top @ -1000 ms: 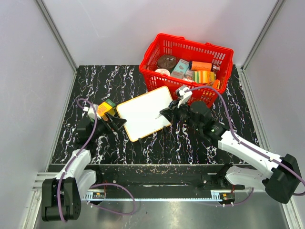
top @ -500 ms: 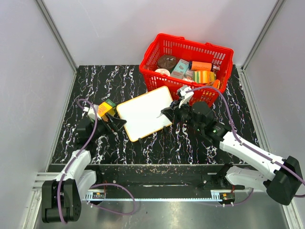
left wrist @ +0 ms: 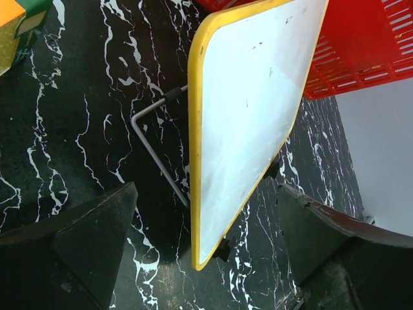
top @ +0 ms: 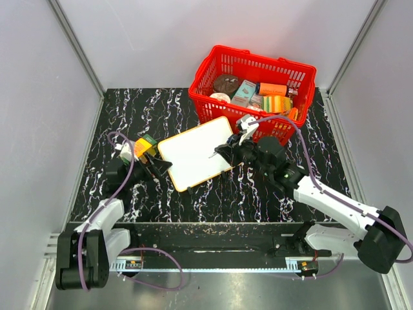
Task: Write a sentence on the whiteboard
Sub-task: Adjust the whiteboard stand at the center of the board.
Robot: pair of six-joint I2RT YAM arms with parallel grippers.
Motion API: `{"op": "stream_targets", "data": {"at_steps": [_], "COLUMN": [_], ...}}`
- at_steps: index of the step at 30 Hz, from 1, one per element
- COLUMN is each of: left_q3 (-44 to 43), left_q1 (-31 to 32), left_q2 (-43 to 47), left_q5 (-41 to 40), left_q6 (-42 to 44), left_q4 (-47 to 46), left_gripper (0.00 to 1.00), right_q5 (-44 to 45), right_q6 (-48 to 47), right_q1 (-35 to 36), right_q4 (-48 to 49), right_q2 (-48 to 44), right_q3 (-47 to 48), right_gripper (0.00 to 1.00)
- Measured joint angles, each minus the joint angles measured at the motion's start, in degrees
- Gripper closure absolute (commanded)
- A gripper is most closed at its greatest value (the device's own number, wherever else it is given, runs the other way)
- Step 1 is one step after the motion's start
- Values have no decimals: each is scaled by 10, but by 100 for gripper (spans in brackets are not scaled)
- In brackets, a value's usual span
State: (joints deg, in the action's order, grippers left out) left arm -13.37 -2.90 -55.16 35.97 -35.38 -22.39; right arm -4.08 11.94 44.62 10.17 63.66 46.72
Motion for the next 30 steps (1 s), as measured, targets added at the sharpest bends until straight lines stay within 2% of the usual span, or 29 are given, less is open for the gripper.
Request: {"op": "stream_targets", "data": {"at_steps": [4,12,19,22,26,27,29,30], "left_q3": [-1,-17,-53,-63,-86,-92,-99,-102], "left_q1": [0,0,0,0,0,1,2,2], "left_q2": [-44,-144,-230,-230,-230,-231,-234,-238], "left_q5": [16,72,108,108,108,109,111,113], "left_q6": [7,14,12,19,42,47,52,56], "left_q4": [-33,-126,-196,-194,-166,-164,-163,-162], "left_gripper": [15,39,42,44,51,57,63,70], "right_q5": [-1,0,1,3,5,5,5,5], "right_q6": [0,0,-1,-2,-2,-2,-2,-2], "right_q1": [0,0,0,0,0,0,0,0], "right_q4": [0,1,1,1,1,1,1,1], "right_q2": [12,0,-14,-18,-19,-19,-19,-19], "right_q3": [0,0,0,0,0,0,0,0], "right_gripper": [100,100,100,100,100,100,100,100]}}
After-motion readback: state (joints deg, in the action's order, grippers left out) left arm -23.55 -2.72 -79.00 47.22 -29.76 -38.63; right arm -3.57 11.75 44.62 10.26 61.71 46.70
